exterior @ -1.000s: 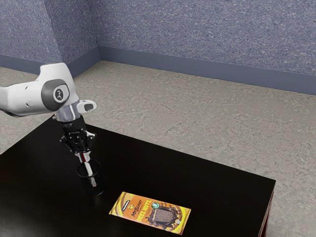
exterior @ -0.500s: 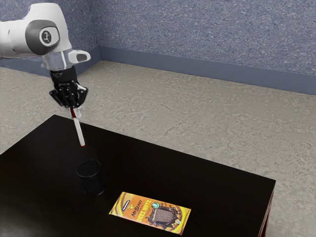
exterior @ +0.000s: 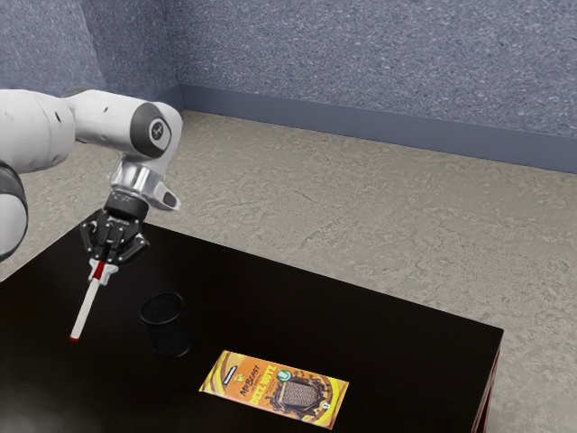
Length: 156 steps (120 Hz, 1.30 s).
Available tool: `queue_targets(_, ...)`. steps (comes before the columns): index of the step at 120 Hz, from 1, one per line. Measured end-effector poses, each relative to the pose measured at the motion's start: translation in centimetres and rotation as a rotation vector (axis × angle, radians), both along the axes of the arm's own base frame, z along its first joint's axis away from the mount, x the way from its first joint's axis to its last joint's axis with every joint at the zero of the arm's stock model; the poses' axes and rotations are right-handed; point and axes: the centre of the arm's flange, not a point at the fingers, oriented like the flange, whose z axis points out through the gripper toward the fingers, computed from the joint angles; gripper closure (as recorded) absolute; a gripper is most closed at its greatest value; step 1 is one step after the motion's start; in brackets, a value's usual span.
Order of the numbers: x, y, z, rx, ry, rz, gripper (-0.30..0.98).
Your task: Take the marker out of the pen holder and place it to the left of the pen holder.
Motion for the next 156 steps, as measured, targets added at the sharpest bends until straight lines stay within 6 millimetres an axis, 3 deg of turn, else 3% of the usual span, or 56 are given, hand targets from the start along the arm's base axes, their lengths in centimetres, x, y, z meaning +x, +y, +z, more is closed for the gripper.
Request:
queue_targets(14,1.1,0.8,-4.1,0.02,0.086,0.021,0.77)
queue_targets(46,1.2,1.9,-7.6,0.044,0.158,0.053,0.77)
queue_targets(68,2.4,3.0,-8.2,0.046,0.122,0.084,0.37)
queue_targets(76,4.8,3.1,-5.0,0.035,0.005,0.095,0.27)
queue_targets(92,6.9,1.1,4.9,-0.016,-0.27,0.088,0.15)
queue_targets(104,6.5,-1.9,9.2,-0.054,-0.432,0.038,0.09)
queue_targets(114,4.3,-6.1,15.2,-0.03,-0.602,-0.062,0.06)
queue_targets(124,3.7,-7.0,20.5,-0.013,-0.742,-0.104,0.04)
queue_targets(135,3.8,-7.6,22.4,-0.025,-0.808,-0.127,0.03)
queue_targets(156,4.3,-9.1,23.3,-0.047,-0.852,-0.166,0.01)
